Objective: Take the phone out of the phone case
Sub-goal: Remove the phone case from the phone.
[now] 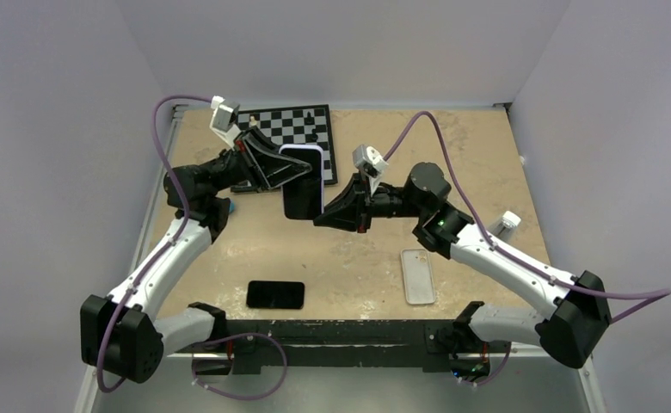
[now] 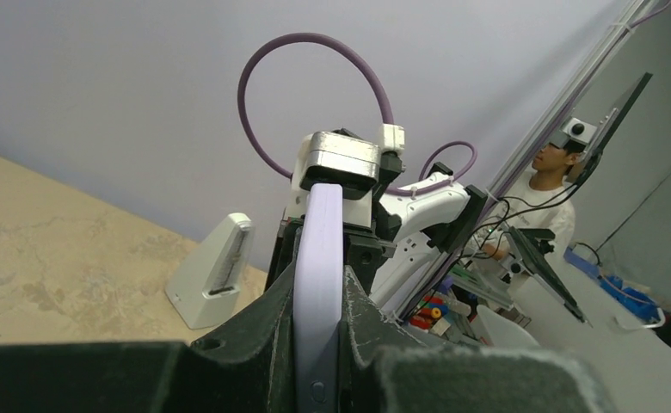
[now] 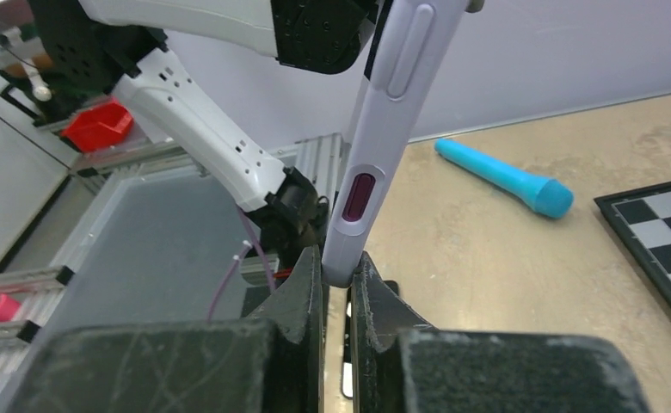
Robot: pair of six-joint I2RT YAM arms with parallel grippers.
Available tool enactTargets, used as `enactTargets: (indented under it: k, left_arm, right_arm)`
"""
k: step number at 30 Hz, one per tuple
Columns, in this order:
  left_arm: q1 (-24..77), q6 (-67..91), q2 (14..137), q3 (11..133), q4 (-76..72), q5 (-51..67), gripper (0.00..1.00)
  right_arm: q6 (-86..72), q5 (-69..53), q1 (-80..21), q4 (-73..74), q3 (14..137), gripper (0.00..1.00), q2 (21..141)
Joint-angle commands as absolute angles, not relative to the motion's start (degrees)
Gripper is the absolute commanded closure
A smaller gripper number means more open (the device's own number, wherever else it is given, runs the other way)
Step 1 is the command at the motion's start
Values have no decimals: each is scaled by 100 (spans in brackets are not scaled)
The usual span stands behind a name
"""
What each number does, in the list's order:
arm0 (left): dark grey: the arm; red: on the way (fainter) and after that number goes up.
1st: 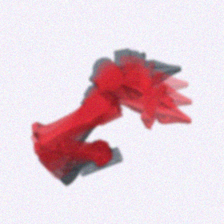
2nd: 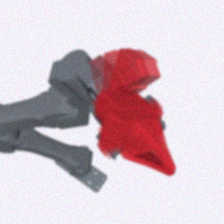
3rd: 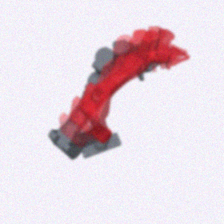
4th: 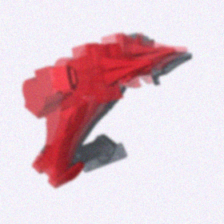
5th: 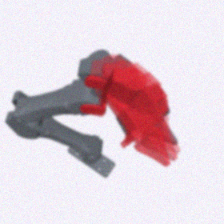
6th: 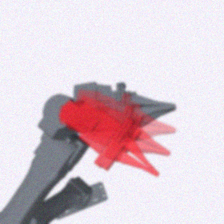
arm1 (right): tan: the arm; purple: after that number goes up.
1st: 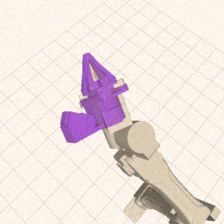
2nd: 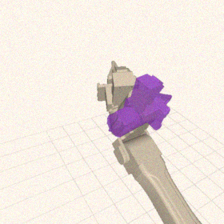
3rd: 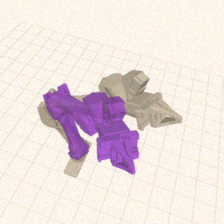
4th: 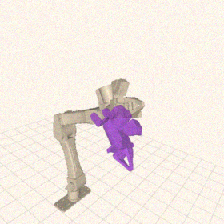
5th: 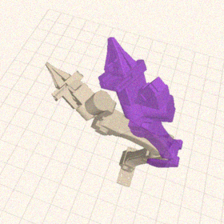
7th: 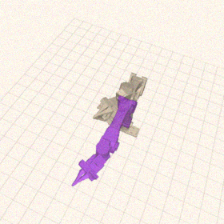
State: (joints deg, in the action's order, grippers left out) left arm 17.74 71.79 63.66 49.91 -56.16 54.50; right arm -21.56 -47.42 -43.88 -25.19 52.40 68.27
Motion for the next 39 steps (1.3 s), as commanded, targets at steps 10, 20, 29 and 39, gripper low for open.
enactTargets:
  k: [10, 20, 29, 39]
  left_arm:
    - [1775, 8425, 6698, 5648, -6659, 6120, 100]
    - [1777, 8963, 6910, 5751, -7082, 6233, 100]
    - [1784, 8668, 6917, 5805, -6558, 6400, 100]
    - [1784, 8684, 6930, 5792, -6529, 6398, 100]
  right_arm:
    - [1529, -3267, -4412, -383, 6693, 100, 7130]
    - [2883, -2447, -4788, 605, 7890, 100, 7432]
    - [3579, -1448, -5341, 1197, 8651, 100, 7857]
    - [3912, -461, -5591, 616, 8453, 100, 7737]
